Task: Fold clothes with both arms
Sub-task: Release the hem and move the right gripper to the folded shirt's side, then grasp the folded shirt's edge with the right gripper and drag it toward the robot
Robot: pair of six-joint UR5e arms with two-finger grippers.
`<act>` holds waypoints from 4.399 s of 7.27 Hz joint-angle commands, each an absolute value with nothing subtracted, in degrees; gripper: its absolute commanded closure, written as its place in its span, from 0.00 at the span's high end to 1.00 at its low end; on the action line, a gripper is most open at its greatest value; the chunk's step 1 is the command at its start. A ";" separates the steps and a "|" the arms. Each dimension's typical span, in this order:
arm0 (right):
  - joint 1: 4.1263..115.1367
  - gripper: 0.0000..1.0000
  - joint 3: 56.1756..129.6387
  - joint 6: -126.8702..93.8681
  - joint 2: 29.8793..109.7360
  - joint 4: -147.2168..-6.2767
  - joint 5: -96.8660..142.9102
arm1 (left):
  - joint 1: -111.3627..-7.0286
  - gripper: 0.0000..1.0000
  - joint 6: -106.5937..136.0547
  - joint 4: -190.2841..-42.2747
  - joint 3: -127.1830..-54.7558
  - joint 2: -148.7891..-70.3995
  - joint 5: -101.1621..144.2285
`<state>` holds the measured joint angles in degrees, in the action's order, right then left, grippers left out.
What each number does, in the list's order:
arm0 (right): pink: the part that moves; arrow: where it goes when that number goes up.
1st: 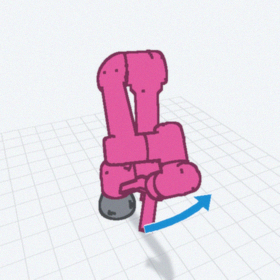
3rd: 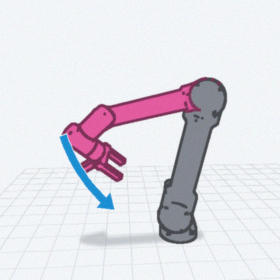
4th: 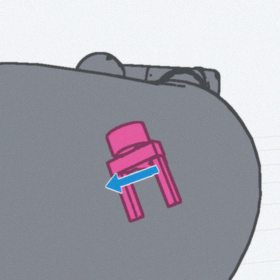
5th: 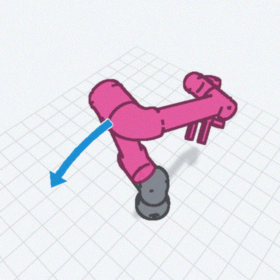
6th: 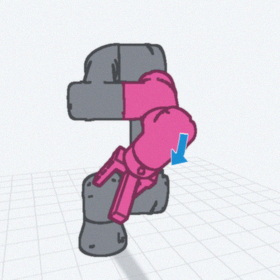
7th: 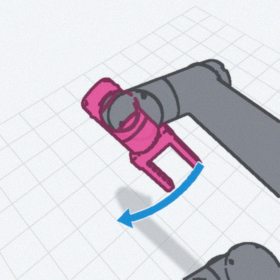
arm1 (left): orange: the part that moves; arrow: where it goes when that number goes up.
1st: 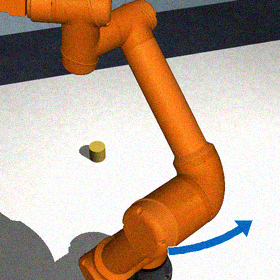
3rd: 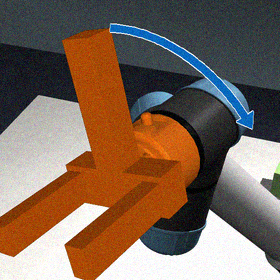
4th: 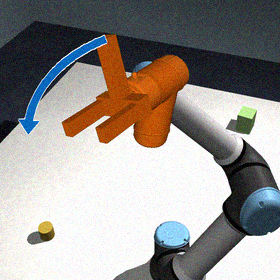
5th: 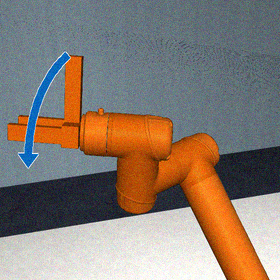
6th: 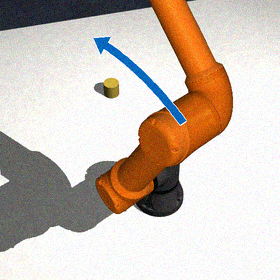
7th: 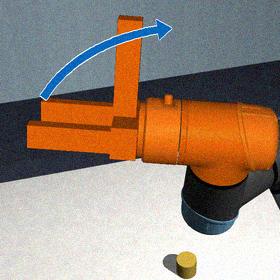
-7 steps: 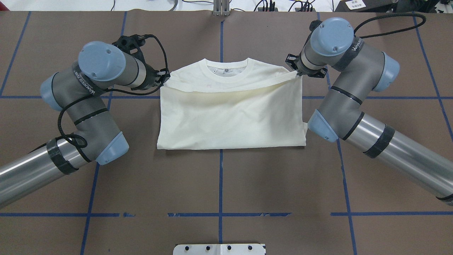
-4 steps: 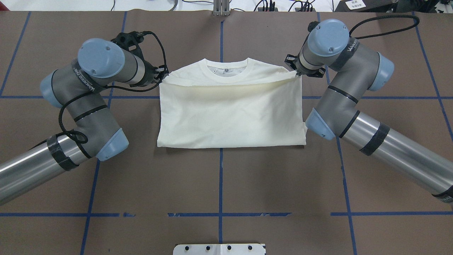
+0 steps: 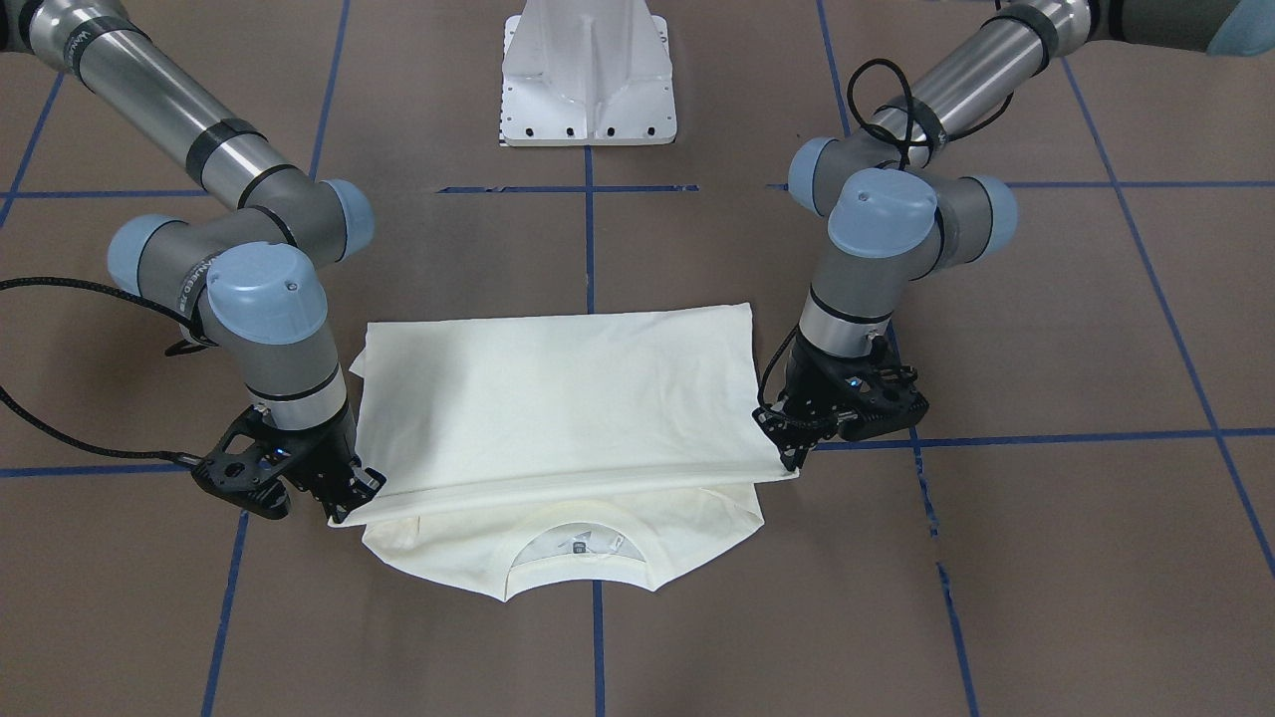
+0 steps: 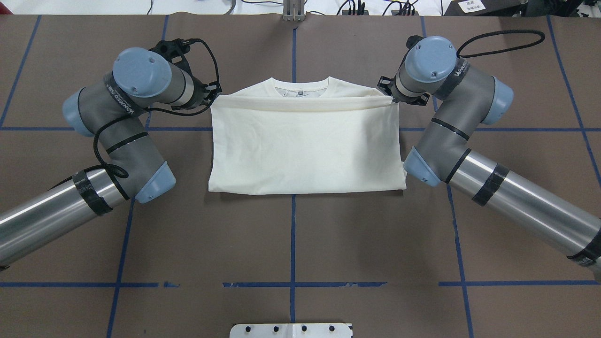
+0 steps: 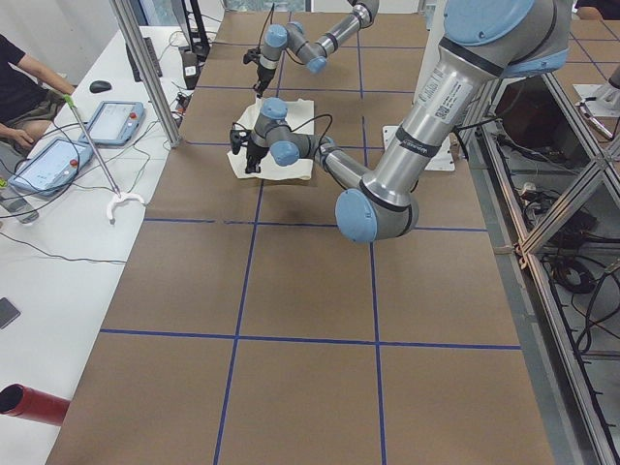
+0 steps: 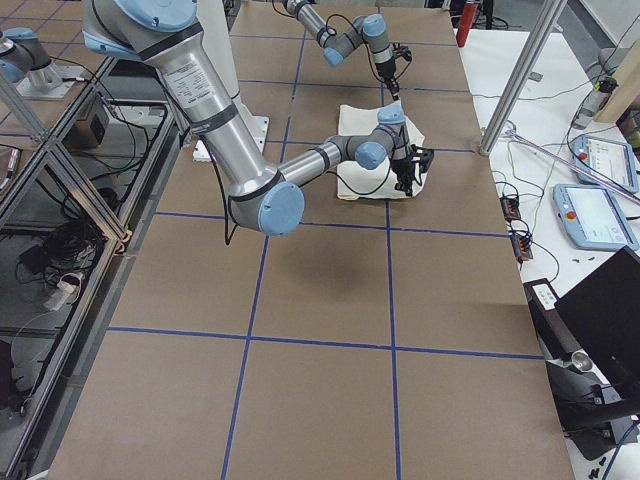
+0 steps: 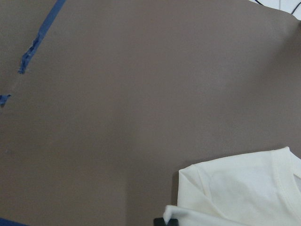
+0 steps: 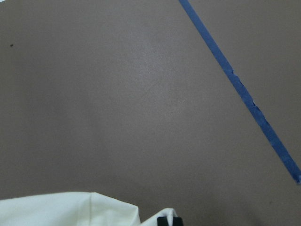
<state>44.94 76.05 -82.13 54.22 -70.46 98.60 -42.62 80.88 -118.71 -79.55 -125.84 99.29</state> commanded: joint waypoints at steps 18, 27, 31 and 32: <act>28.74 0.71 102.47 -109.95 79.71 -59.41 94.83 | -42.98 0.55 84.64 -124.63 -83.32 -123.84 99.40; 28.92 0.00 111.05 -109.69 85.39 -60.03 95.97 | -42.63 0.55 84.81 -127.18 -83.75 -121.99 99.32; 6.07 0.00 134.00 -116.58 105.37 -60.03 100.98 | -42.28 0.55 87.34 -126.39 -92.96 -121.99 104.63; -4.12 0.00 134.73 -120.11 105.21 -60.03 99.51 | -42.19 0.55 91.10 -126.21 -95.51 -121.82 107.98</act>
<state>7.48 132.03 -115.63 104.05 -60.06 100.33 -42.34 87.69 -126.55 -92.44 -122.05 104.11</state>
